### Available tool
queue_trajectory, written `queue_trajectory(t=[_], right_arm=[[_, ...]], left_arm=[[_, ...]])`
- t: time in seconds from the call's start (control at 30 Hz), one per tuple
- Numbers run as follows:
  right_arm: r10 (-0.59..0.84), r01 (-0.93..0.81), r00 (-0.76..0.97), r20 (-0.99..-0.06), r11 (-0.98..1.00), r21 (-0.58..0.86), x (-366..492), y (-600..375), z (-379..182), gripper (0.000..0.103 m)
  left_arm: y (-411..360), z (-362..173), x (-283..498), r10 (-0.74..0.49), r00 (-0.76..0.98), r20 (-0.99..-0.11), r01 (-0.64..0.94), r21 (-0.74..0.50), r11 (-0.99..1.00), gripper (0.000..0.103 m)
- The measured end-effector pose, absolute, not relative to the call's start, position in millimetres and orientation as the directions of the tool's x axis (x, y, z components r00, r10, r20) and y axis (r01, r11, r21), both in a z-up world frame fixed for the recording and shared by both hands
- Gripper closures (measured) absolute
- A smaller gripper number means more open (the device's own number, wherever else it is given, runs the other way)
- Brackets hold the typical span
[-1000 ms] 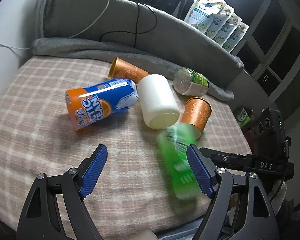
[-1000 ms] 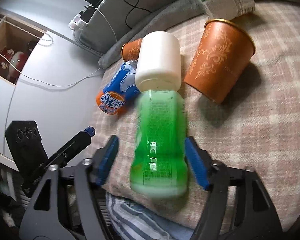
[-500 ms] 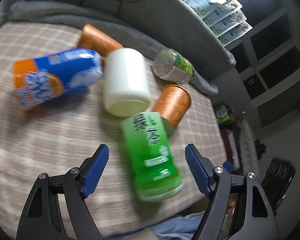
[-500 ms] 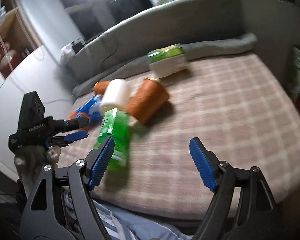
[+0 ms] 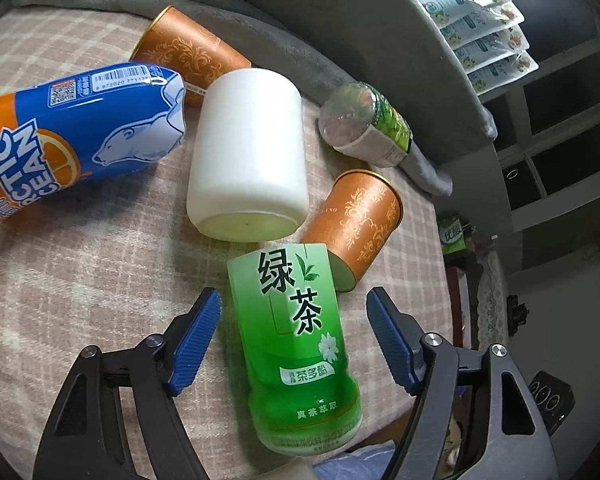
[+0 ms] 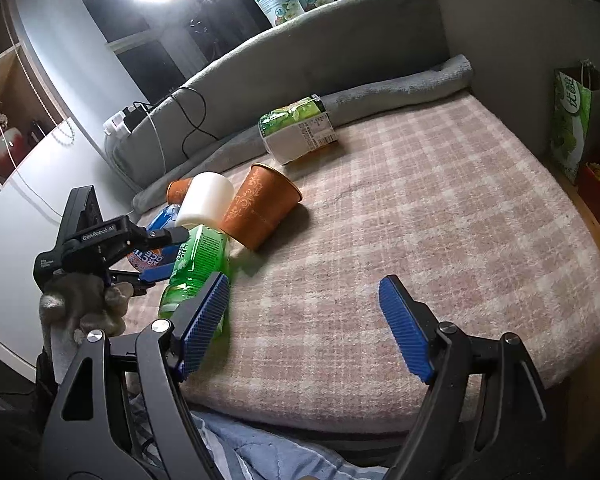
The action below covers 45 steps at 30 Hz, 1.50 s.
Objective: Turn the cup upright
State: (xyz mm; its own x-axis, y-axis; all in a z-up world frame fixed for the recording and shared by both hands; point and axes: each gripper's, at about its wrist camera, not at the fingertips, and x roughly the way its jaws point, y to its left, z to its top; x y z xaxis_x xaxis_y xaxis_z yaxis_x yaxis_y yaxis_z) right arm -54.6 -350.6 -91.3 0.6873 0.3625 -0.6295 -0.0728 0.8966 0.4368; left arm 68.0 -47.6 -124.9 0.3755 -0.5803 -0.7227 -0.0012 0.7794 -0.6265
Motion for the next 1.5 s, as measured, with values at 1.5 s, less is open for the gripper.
queue_trajectory(t=[1.5], right_arm=[[0.327,-0.075,0.707,-0.628,0.917,0.393,-48.4,-327.4,-80.3,0.023]], left_arm=[[-84.6,-75.6,22.1,-0.288,0.692,-0.662,0.244,-0.161,0.956,0.046]])
